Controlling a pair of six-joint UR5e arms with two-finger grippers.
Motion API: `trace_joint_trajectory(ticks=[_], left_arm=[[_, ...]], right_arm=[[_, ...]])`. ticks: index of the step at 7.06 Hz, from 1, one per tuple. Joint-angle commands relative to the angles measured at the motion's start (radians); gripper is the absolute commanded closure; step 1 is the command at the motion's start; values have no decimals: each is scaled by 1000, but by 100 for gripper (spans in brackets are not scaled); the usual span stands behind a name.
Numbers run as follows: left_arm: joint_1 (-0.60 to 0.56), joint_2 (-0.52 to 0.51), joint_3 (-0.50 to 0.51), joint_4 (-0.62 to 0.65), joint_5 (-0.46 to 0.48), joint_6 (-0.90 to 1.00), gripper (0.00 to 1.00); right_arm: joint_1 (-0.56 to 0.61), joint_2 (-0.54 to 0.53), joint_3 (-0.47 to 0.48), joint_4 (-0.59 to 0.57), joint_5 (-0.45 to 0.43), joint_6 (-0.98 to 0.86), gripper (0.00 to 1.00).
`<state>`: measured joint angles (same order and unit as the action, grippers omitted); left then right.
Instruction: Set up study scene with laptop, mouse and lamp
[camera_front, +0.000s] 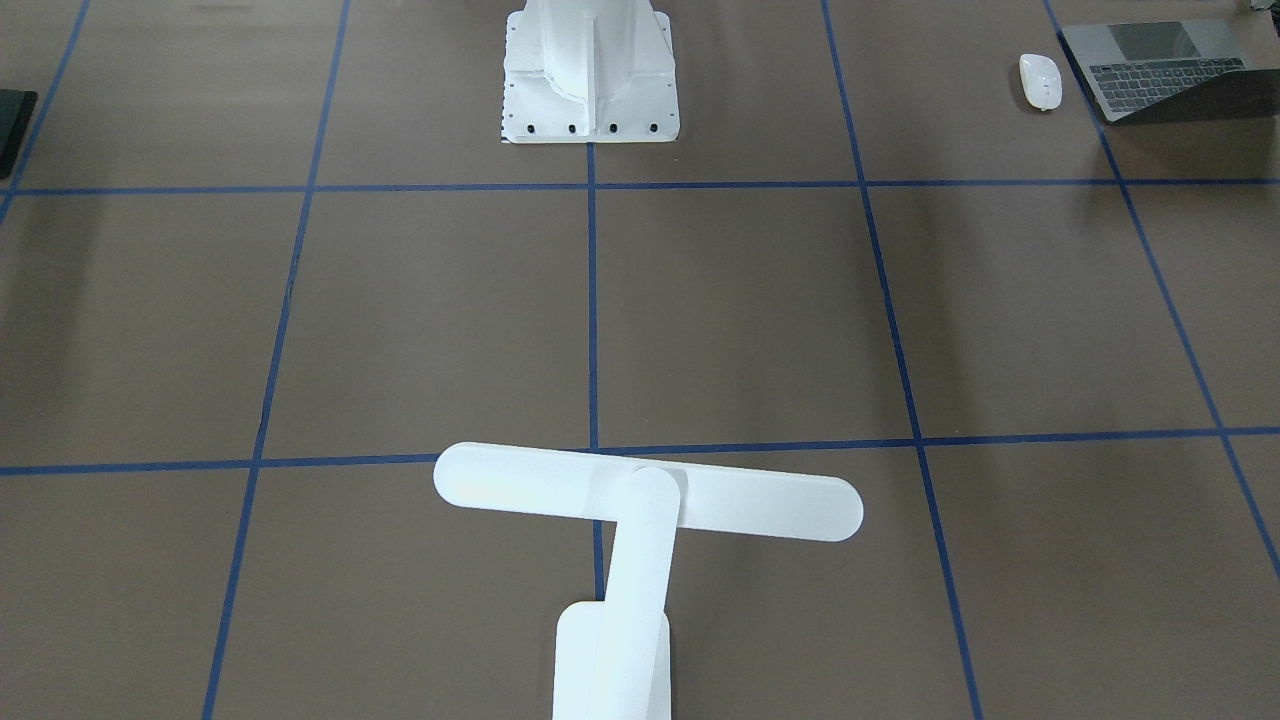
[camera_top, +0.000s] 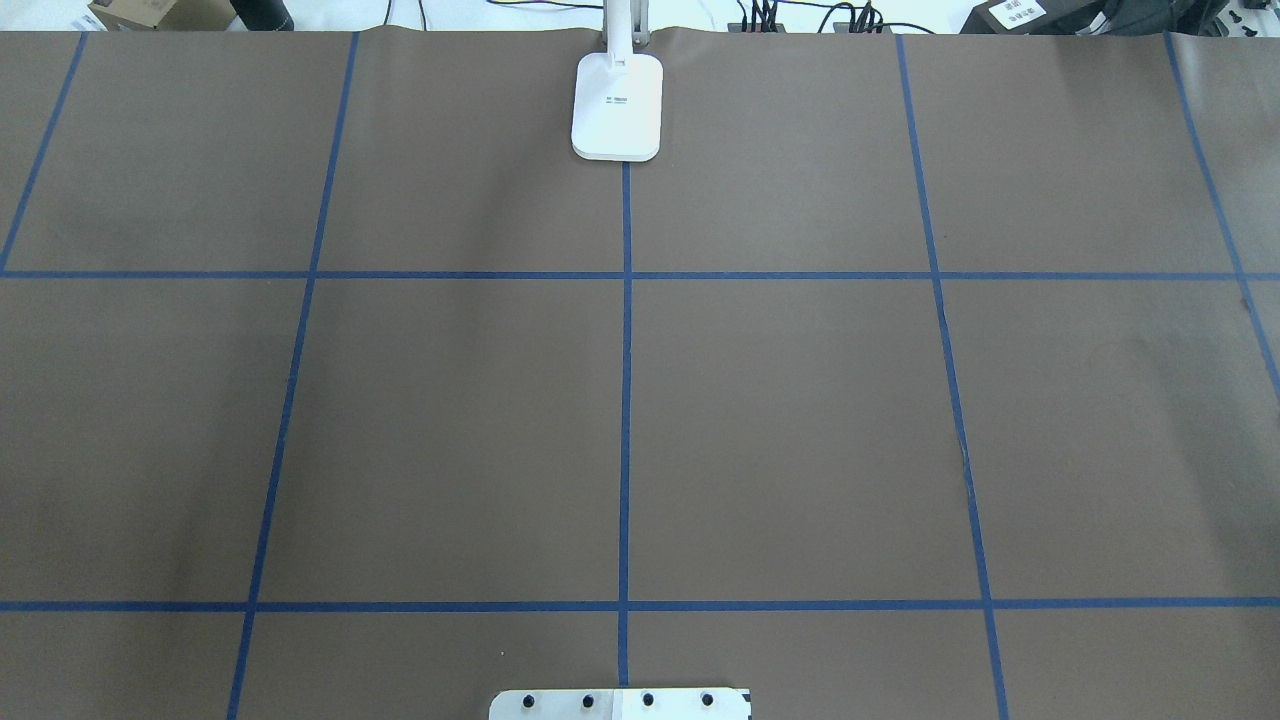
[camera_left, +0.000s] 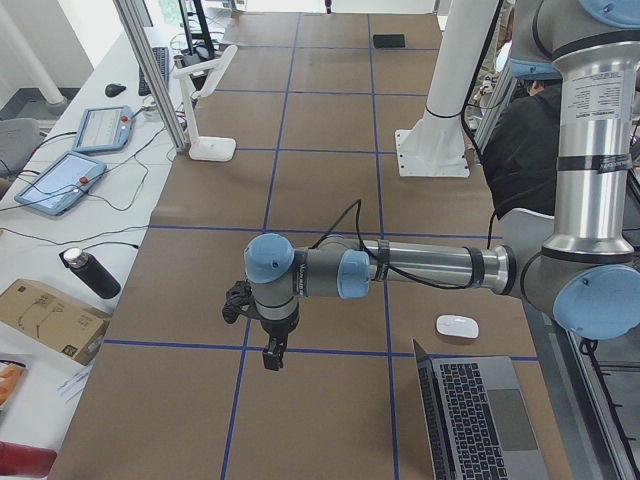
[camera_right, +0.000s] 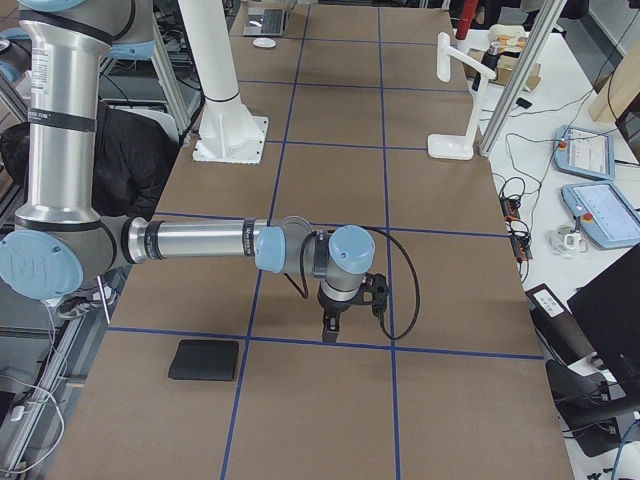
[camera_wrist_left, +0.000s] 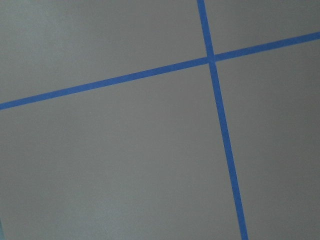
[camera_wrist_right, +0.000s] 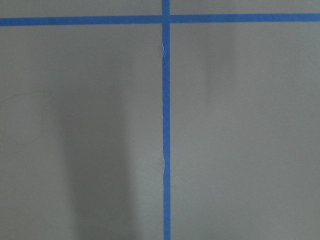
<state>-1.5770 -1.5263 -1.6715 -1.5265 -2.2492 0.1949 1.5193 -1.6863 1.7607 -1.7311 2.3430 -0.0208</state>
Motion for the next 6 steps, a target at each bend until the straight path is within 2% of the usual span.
trace_joint_trajectory(ticks=[1,3,4,5,6], left_arm=[[-5,-3,-4,0,3,-17,0],[-11,0,-4,9,0,-23,0],[-56,6,-4,15,2,-26,0],[-107,8,-5,61,2,-32,0],[-173,2,-5,166,2,-41,0]], right_arm=[[1,34,0,-1,-7,-1,0],[1,34,-13,1,-11,-2,0],[-1,34,-14,1,-7,-1,0],[1,33,-9,-1,-1,2,0],[1,27,9,-1,2,2,0]])
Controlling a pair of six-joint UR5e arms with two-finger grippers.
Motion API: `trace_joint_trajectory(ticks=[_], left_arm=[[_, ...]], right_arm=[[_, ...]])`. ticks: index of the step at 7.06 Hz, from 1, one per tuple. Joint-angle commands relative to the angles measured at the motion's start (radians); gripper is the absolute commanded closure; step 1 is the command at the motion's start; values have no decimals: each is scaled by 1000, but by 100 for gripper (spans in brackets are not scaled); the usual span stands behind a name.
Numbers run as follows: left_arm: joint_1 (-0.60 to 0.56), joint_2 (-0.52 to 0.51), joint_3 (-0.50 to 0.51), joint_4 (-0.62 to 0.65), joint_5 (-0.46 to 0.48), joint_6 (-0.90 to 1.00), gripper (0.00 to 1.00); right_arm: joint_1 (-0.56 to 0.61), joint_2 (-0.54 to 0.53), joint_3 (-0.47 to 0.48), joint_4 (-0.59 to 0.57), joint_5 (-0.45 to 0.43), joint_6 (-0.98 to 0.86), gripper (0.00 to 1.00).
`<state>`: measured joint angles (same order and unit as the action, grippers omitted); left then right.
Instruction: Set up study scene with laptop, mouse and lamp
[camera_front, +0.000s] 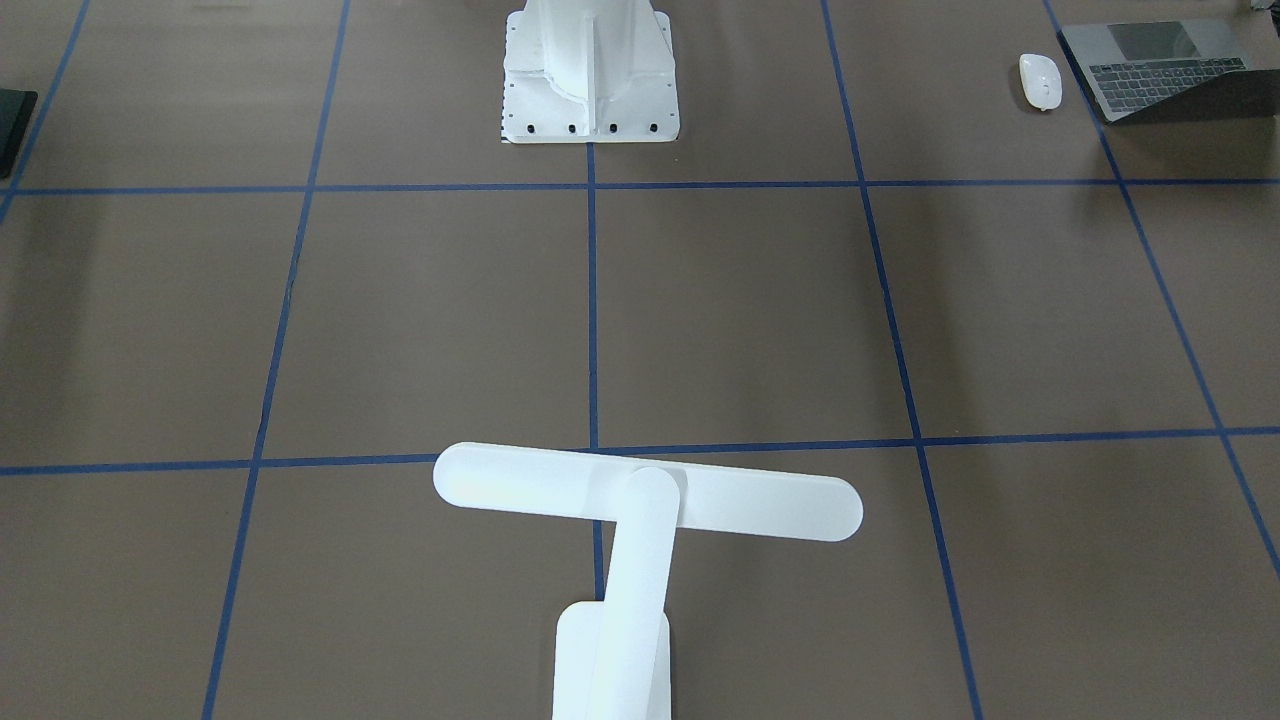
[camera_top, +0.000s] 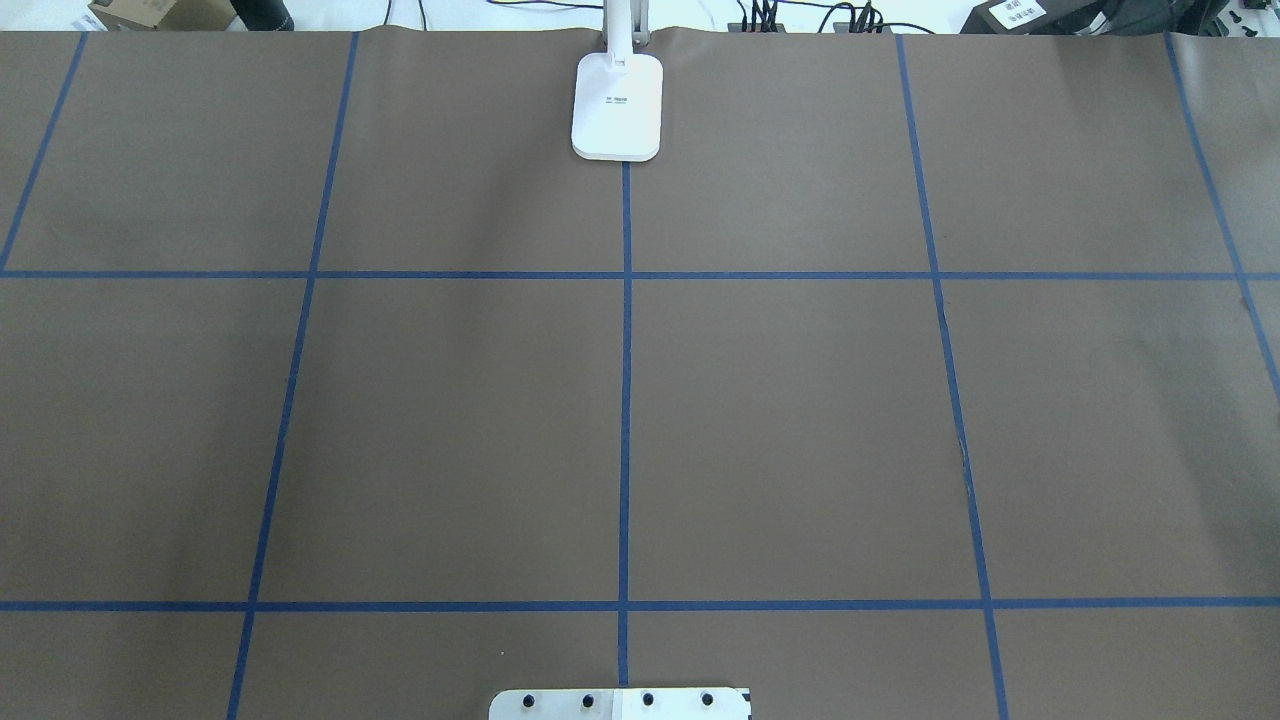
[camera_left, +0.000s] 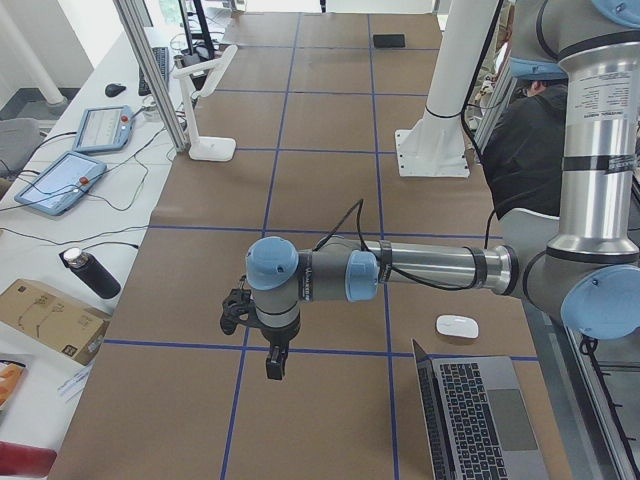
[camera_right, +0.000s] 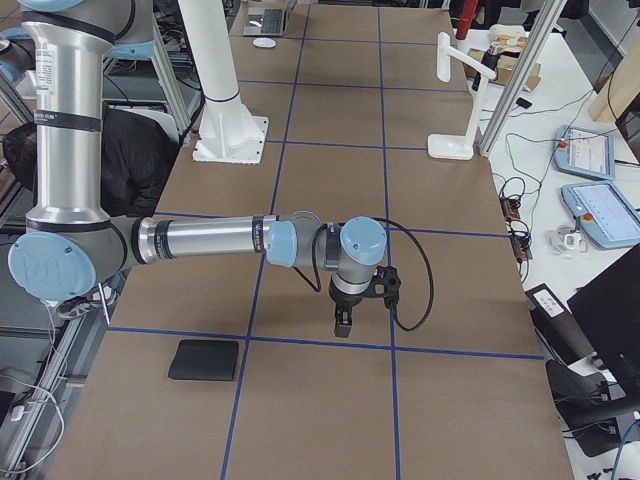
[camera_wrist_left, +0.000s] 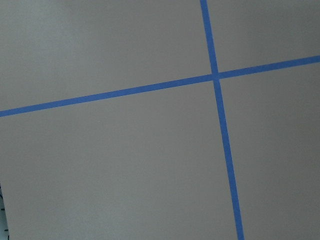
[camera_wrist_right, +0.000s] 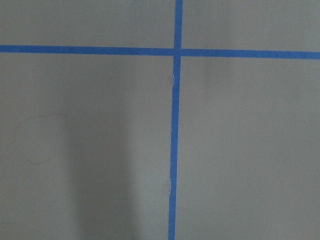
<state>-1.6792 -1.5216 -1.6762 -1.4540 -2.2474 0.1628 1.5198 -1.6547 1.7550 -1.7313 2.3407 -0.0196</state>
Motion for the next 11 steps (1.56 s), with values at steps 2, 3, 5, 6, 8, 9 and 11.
trace_joint_trajectory(ticks=[2,3,5,6,8,9,11], left_arm=[[-137,20,-55,208,2,-131,0],[-140,93,-173,278,5,-249,0],[-139,164,-344,415,5,-586,0],[-137,194,-335,425,3,-714,0],[-134,264,-297,413,-1,-917,0],[-135,268,-242,409,-1,-934,0],[-140,276,-182,409,-11,-940,0]], right_arm=[[0,-4,29,-1,9,4,0],[-1,-4,27,-1,11,4,0],[-1,-2,32,-1,11,6,0],[0,-4,32,-1,11,7,0],[0,-14,34,-1,49,4,0],[-1,-16,31,-1,72,4,0],[-1,-16,34,-1,75,3,0]])
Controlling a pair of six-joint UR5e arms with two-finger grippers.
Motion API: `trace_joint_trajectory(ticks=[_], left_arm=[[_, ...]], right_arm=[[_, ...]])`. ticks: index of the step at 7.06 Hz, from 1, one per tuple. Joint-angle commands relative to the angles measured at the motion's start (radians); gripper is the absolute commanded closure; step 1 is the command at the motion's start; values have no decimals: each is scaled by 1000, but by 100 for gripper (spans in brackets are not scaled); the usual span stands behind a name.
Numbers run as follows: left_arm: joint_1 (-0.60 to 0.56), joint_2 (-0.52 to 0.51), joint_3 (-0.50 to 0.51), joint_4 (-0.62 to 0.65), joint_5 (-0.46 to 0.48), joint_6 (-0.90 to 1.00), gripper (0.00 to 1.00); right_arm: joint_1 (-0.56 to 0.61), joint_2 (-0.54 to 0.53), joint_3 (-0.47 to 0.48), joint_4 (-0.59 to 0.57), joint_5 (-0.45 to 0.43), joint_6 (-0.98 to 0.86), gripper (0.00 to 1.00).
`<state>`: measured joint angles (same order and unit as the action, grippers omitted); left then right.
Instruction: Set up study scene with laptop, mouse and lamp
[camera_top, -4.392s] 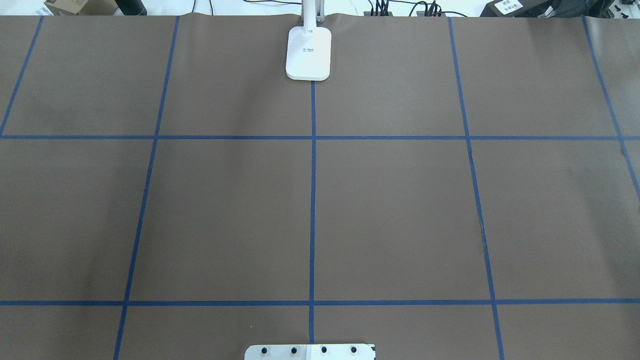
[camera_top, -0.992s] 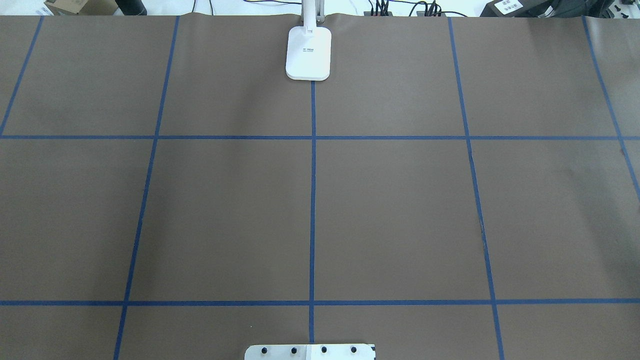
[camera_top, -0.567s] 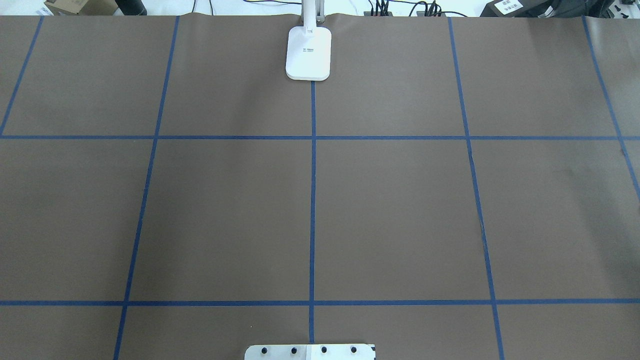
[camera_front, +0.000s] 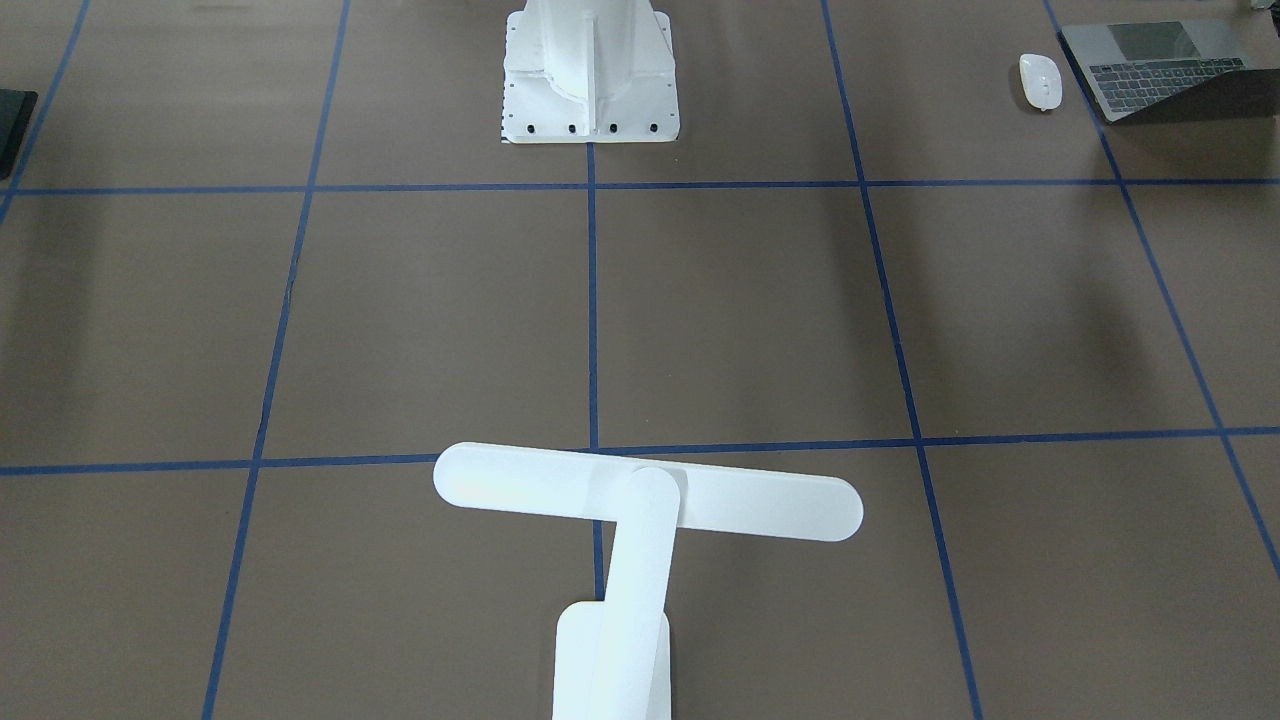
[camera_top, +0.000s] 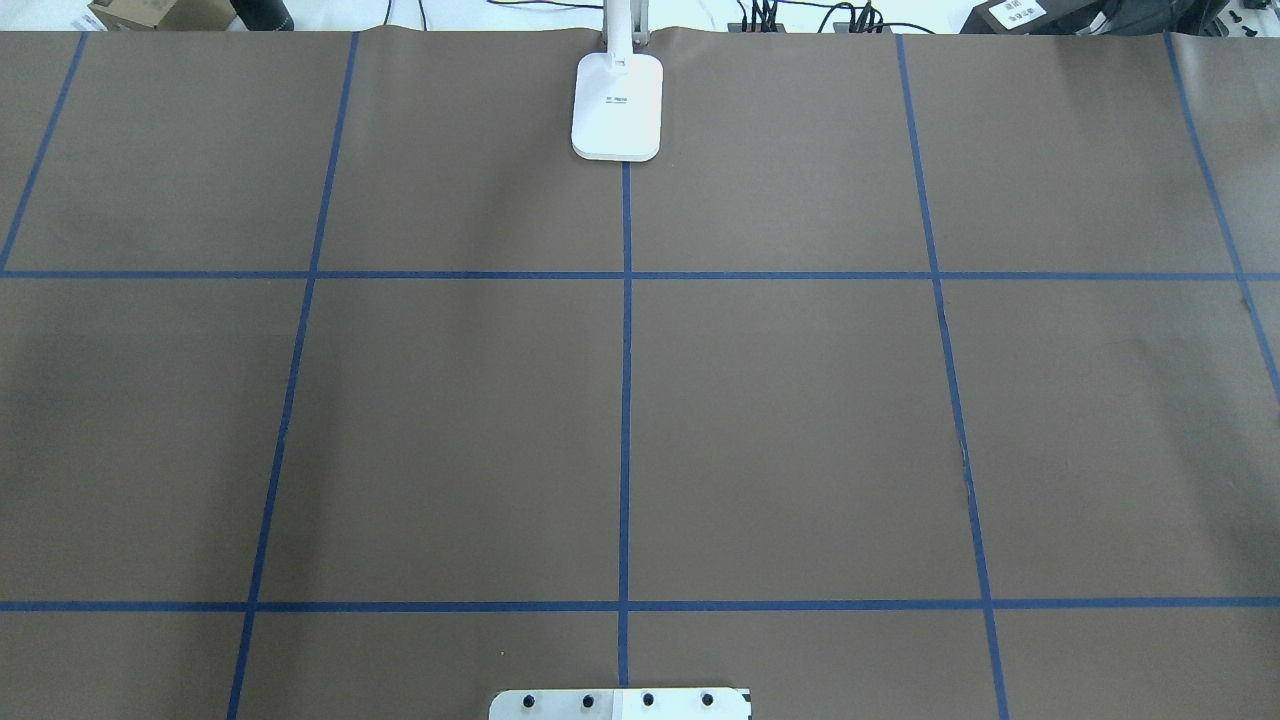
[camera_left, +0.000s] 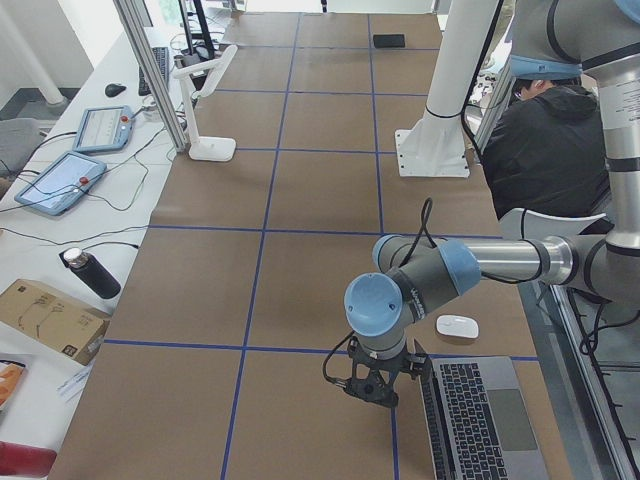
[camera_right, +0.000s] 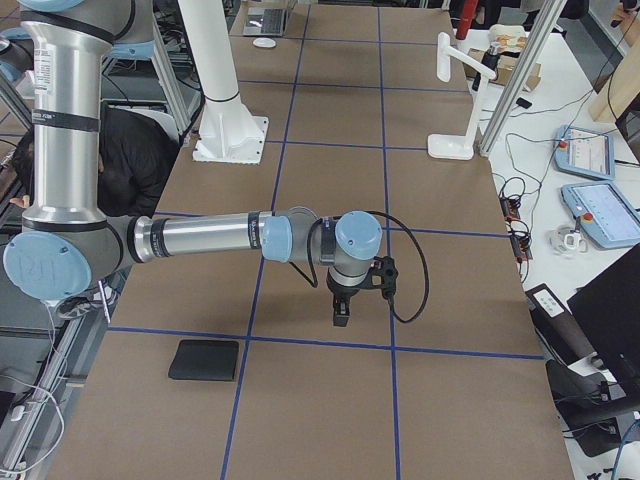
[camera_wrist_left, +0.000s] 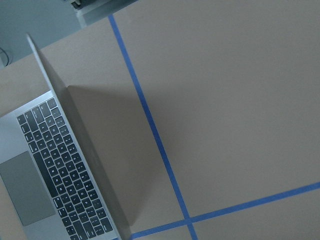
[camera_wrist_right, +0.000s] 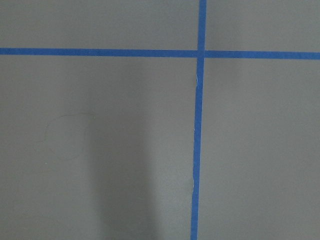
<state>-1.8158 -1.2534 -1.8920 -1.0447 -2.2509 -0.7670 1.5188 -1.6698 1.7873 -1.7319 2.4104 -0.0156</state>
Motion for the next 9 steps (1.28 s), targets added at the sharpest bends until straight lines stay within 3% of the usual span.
trace_joint_trajectory(ticks=[1,5,7,9], left_arm=[[-10,40,42,-3,-7,-9,0],[-27,48,141,-99,-4,-55,0],[-25,92,162,-210,2,-158,0],[-27,113,171,-222,2,-181,0]], right_arm=[[0,-1,0,0,6,-1,0],[0,-1,-5,0,22,-3,0],[0,-1,-2,0,22,-1,0],[0,-1,0,2,22,-1,0]])
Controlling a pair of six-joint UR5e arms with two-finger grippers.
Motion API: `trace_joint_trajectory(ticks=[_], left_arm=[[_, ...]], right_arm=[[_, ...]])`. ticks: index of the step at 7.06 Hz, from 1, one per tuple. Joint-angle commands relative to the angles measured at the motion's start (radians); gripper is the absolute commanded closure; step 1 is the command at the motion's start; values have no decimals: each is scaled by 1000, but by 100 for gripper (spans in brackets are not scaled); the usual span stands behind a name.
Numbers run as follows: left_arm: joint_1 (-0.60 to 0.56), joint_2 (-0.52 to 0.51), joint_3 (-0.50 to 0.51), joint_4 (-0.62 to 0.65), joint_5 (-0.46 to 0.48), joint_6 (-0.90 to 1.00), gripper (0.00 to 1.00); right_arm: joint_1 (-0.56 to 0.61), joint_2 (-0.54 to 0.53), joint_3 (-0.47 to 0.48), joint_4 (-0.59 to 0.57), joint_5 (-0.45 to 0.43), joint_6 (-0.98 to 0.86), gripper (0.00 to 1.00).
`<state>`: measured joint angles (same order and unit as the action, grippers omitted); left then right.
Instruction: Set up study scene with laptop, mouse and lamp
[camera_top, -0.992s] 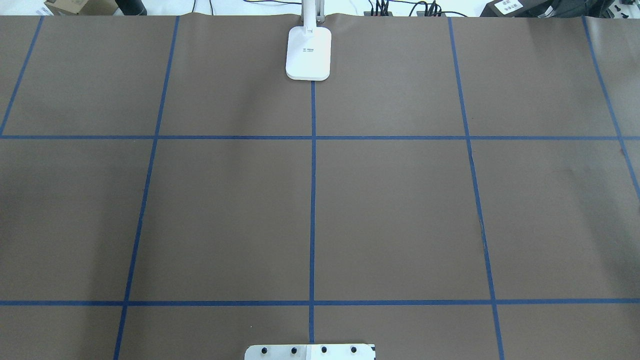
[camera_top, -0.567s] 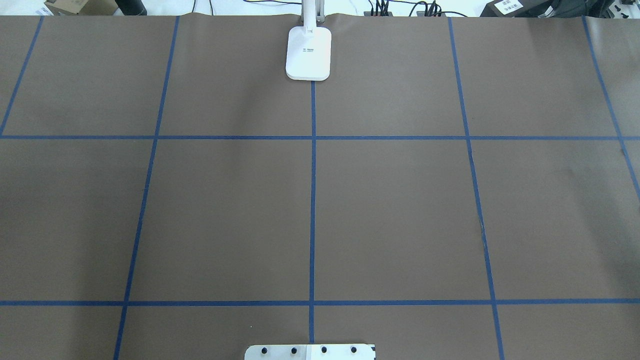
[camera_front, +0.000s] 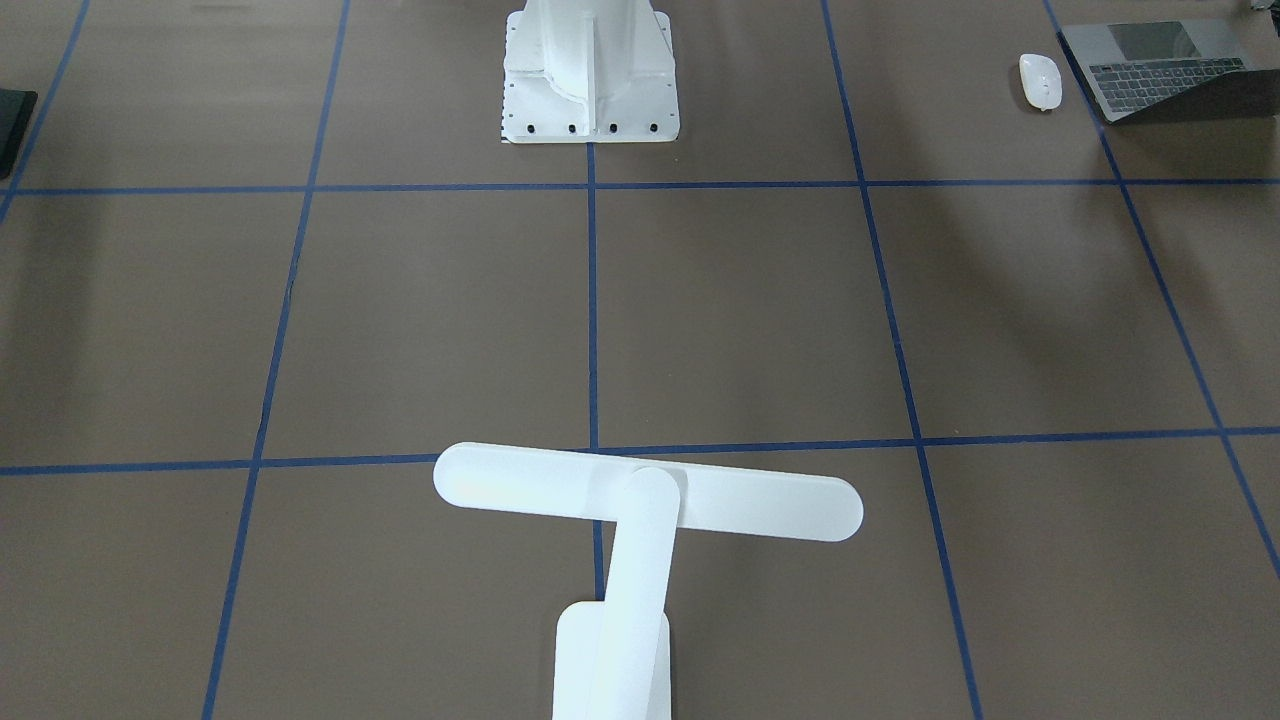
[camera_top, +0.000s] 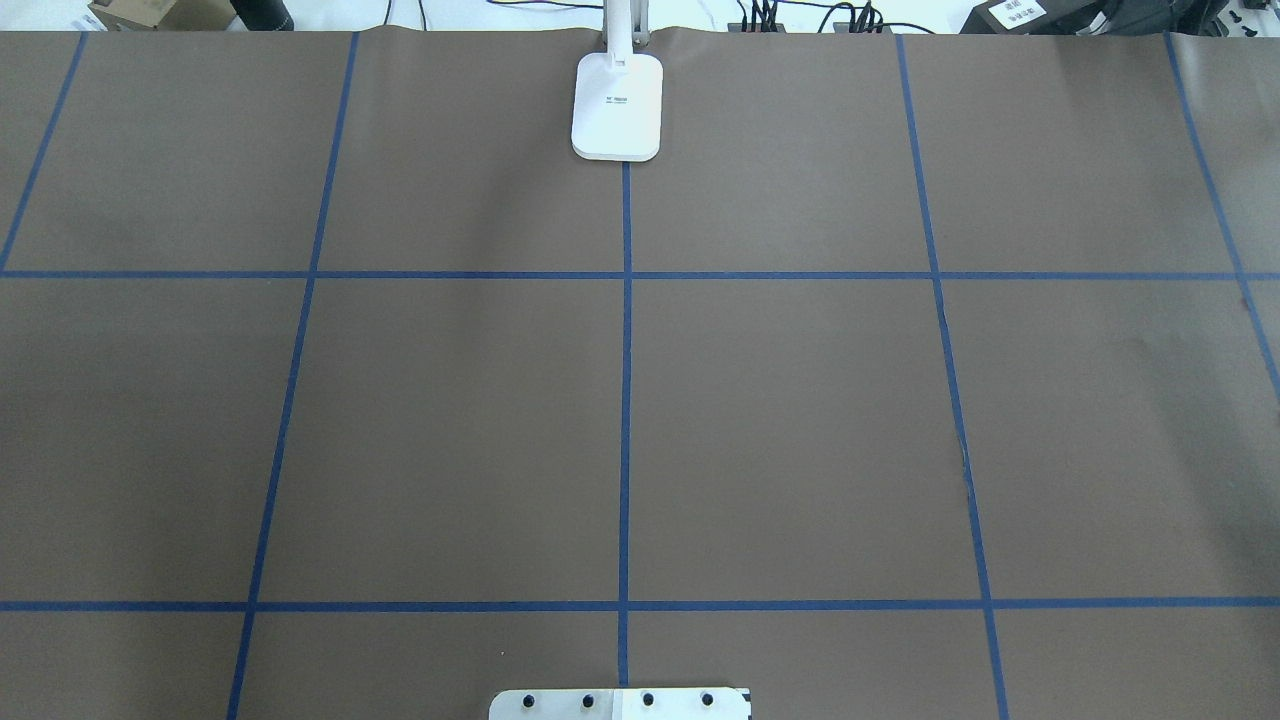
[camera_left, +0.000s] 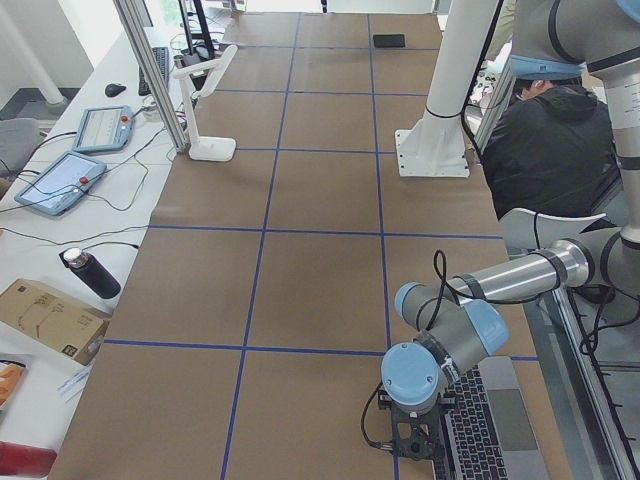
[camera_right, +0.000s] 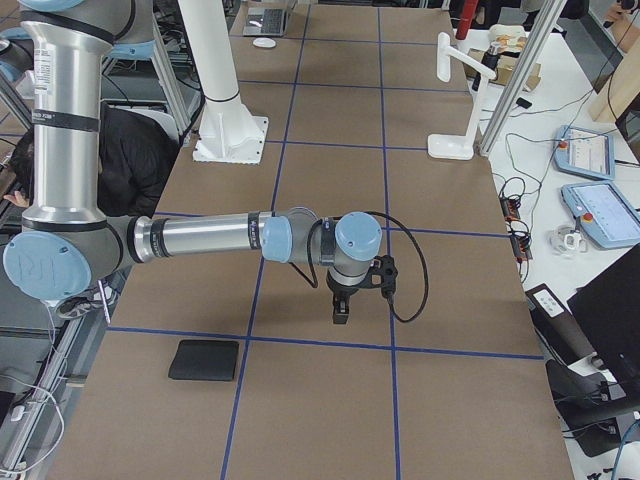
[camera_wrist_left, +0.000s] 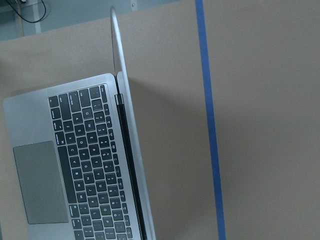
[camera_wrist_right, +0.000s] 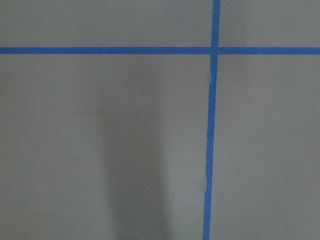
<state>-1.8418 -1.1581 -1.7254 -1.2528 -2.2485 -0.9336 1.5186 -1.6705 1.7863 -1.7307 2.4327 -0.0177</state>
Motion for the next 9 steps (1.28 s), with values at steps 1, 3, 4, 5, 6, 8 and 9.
trace_joint_trajectory(ticks=[1,3,4,5,6,8,9], left_arm=[[-1,23,7,-14,1,-13,0],[0,38,18,-30,0,-11,1],[-1,52,18,-33,0,-11,12],[-2,63,11,-33,-2,-7,34],[-7,64,7,-33,-2,-4,52],[-26,51,6,-25,-5,-5,93],[-74,41,4,-22,3,-4,100]], right_arm=[[0,0,1,0,0,-1,0],[0,0,1,0,0,-1,0],[0,0,2,0,2,-2,0],[0,0,2,0,2,-4,0],[0,0,2,0,2,-4,0],[0,-2,1,0,2,-5,0],[0,-2,-1,0,2,-5,0]])
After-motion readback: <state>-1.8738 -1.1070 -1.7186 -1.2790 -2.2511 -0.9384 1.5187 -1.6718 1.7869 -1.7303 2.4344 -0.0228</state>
